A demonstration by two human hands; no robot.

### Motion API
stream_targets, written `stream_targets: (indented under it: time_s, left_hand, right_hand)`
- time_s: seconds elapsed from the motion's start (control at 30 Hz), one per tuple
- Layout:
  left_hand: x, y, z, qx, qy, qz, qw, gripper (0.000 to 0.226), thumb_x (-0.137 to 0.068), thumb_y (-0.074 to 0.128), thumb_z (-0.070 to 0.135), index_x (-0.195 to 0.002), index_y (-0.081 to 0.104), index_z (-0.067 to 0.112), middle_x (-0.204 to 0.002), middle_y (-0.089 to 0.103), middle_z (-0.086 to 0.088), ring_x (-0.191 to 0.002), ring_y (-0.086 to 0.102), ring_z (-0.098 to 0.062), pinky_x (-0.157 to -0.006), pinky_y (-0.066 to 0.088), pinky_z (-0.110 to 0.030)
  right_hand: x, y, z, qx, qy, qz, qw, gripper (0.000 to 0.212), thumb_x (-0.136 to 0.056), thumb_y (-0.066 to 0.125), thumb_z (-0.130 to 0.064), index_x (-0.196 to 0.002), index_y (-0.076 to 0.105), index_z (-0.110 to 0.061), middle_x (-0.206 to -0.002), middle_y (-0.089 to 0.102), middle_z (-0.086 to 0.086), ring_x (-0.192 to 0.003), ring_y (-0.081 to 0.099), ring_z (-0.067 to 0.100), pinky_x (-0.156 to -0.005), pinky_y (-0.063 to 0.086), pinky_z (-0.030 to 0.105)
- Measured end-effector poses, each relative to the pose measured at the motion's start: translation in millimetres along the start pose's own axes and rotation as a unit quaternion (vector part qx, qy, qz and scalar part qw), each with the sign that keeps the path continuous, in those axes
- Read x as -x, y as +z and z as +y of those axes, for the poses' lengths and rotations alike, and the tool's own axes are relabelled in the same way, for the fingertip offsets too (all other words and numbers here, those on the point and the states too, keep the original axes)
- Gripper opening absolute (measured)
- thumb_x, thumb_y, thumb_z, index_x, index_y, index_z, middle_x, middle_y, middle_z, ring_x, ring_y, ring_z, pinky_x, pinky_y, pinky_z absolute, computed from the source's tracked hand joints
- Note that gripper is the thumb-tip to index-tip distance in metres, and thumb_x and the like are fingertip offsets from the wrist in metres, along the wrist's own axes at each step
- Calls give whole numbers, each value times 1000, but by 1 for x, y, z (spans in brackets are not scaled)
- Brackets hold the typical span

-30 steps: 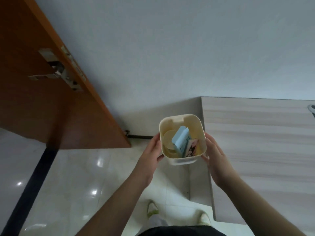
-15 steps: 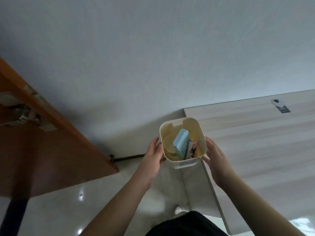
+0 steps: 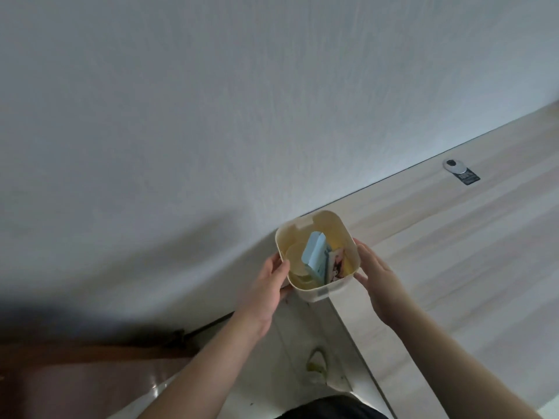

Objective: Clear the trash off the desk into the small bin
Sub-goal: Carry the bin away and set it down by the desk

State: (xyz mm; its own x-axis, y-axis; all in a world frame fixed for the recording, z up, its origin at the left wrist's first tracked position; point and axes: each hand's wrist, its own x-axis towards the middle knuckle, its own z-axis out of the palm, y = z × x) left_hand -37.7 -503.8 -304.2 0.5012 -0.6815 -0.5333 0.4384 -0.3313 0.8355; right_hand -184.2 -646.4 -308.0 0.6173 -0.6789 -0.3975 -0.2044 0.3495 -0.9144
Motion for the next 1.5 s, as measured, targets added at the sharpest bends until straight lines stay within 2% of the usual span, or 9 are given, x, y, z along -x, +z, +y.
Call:
stream_targets:
  time_s: [0.17,0.37,0.5,0.6,0.77,1.17,1.27,1.4,1.5]
  left_hand:
    - [-44,3,18,22,-32,17,999,39,-97,53,29,-135,51,22,-123,68,1,-116,60,-16,-108,42,-47]
    - [-84,14,35,28,-52,-44,997,41,-96,54,25,-137,49,23,-123,66,1,-116,60,-16,-110,39,-45]
    - [-106,16,43,4,-70,-87,994,45,-92,58,24,-136,49,23,-122,67,0,-116,59,-17,-111,37,-43]
    - [-122,12,53,17,-86,-115,990,40,-93,56,20,-133,53,15,-121,68,-9,-116,61,-25,-107,42,-44]
    - [-140,5,63,32,-105,-145,983,35,-96,54,18,-129,57,9,-120,68,-11,-113,62,-25,-95,49,-34]
    - [-163,17,58,4,-119,-142,983,33,-94,54,18,-126,62,11,-124,68,-12,-120,59,-27,-108,43,-42]
    - [-166,24,61,-9,-114,-139,984,31,-95,54,18,-124,62,14,-123,69,-9,-119,59,-24,-105,45,-38]
    - [-168,32,70,-40,-115,-131,984,24,-96,52,18,-117,62,20,-116,69,-2,-112,60,-16,-89,47,-26]
    - [-171,35,70,-42,-117,-124,985,30,-95,53,20,-124,60,15,-122,68,-5,-117,59,-19,-91,46,-26]
  right_hand:
    - [-46,-8,-6,35,9,-7,999,35,-100,36,-43,-127,57,-38,-129,61,-15,-121,53,6,-106,40,39]
    - [-80,-10,-12,21,19,68,997,36,-99,38,-44,-123,60,-29,-127,55,-3,-116,55,10,-91,47,28]
    - [-92,-9,-13,20,28,96,995,37,-96,39,-50,-122,60,-34,-128,57,-4,-118,55,12,-97,47,34]
    - [-99,-5,-17,19,32,124,992,35,-97,37,-46,-120,61,-34,-124,61,-4,-116,56,13,-98,47,37]
    - [-109,3,-27,-9,33,155,987,31,-101,37,-34,-116,64,-28,-110,67,-7,-105,61,10,-84,49,28]
    - [-131,-14,-26,-32,55,174,983,31,-101,35,-27,-97,66,-26,-99,67,1,-95,63,14,-81,49,28]
    - [-139,-21,-25,-39,62,176,982,28,-100,38,-26,-100,66,-23,-100,67,2,-96,63,14,-82,49,28]
    - [-152,-31,-24,-38,68,163,984,30,-98,38,-27,-105,66,-19,-101,66,4,-98,62,17,-86,49,30]
    - [-164,-37,-24,-27,75,150,985,31,-95,38,-30,-105,65,-19,-104,64,8,-99,61,19,-91,50,34]
